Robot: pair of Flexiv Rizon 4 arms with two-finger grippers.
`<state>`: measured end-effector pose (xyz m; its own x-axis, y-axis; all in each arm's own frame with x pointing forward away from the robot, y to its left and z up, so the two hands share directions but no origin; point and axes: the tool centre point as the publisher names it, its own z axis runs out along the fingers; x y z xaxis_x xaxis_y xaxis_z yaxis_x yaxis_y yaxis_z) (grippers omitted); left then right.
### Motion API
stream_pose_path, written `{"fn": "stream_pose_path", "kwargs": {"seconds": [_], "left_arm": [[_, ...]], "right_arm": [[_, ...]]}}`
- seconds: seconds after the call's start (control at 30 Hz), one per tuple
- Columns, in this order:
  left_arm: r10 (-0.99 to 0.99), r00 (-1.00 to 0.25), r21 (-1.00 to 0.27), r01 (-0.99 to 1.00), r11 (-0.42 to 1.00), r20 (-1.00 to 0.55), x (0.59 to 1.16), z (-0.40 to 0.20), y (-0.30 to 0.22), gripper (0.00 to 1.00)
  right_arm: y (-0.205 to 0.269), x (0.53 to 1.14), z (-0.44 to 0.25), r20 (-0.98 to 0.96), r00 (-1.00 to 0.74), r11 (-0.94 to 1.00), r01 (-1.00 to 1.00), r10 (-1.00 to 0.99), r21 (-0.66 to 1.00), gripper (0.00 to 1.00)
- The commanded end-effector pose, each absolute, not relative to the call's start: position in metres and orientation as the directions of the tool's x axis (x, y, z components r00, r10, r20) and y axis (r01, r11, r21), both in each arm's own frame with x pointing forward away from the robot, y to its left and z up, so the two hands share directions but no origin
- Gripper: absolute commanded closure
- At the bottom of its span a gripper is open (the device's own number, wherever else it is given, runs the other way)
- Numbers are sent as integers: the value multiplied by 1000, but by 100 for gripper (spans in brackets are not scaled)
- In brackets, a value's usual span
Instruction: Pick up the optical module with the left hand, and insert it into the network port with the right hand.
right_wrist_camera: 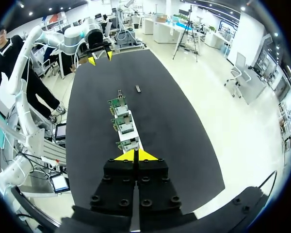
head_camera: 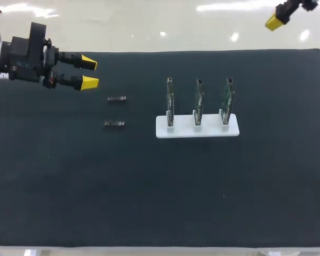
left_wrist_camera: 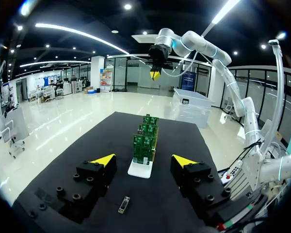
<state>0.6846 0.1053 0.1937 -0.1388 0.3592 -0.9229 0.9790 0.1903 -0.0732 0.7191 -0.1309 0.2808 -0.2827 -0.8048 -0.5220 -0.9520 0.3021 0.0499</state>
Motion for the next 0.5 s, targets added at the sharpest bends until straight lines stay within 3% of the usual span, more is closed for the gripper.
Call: {"fn": "stream_pose_path", "kwargs": {"seconds": [0.03,0.1,0.13,0.17,0.5], "left_arm": [[362,-140,-74,979,190,-922,686,194,105,0],[362,-140,-74,979,190,-922,686,194,105,0],[362,-140,-74,979,190,-922,686,194,105,0],[362,-140,-74,979,190,-922,686,194,105,0],[362,-140,-74,979,190,-922,686,194,105,0]], "right_arm": [[-138,710,282,-547,-287,317,-947,-787,40,100],[-139,709,282,-546,-294,325,-945,-785,42,100],[-140,708,282,-545,-298,328,-944,-784,44,88],[-140,708,282,-545,-298,328,-944,-784,44,0],[-140,708,282,-545,-298,328,-944,-784,44,0]]}}
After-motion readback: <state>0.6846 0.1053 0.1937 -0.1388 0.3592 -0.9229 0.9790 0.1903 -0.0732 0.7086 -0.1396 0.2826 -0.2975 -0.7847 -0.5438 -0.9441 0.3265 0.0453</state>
